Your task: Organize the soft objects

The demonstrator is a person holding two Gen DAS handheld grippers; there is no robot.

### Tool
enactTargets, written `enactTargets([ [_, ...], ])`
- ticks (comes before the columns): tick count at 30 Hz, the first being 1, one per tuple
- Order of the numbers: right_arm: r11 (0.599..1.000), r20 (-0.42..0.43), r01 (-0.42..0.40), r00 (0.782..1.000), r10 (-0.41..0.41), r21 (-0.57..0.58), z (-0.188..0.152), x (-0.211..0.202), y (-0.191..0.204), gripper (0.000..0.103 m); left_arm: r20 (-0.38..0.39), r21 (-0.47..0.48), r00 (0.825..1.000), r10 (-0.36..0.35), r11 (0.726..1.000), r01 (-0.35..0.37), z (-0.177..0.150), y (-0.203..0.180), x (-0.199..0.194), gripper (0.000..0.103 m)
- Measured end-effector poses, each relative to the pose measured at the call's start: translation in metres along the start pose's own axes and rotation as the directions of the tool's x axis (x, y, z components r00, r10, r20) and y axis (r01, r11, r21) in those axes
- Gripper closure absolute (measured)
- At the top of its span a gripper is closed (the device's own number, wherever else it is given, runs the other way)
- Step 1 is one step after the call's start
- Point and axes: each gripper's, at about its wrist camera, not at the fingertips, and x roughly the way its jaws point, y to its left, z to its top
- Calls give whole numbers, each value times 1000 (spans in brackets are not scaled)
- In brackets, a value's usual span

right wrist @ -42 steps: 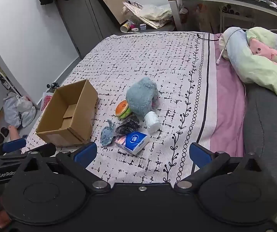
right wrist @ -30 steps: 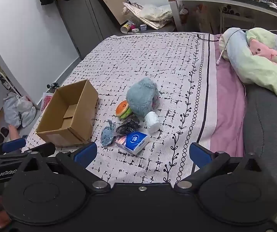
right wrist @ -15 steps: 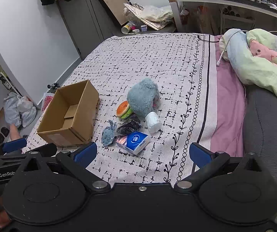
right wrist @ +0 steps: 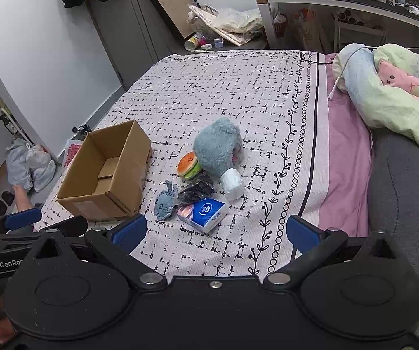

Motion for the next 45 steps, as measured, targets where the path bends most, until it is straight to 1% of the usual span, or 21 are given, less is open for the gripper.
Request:
enactTargets([
  [32,1000,-3,1,1000,-1,-14,2,-1,5,0,-2,3,1000,-2,1000,2,-3,-3,-1,4],
  [45,1000,4,-8,1000,8,-21,4,-3,3,0,-2,10,1000,-7,1000,7,3,-7,2,4],
])
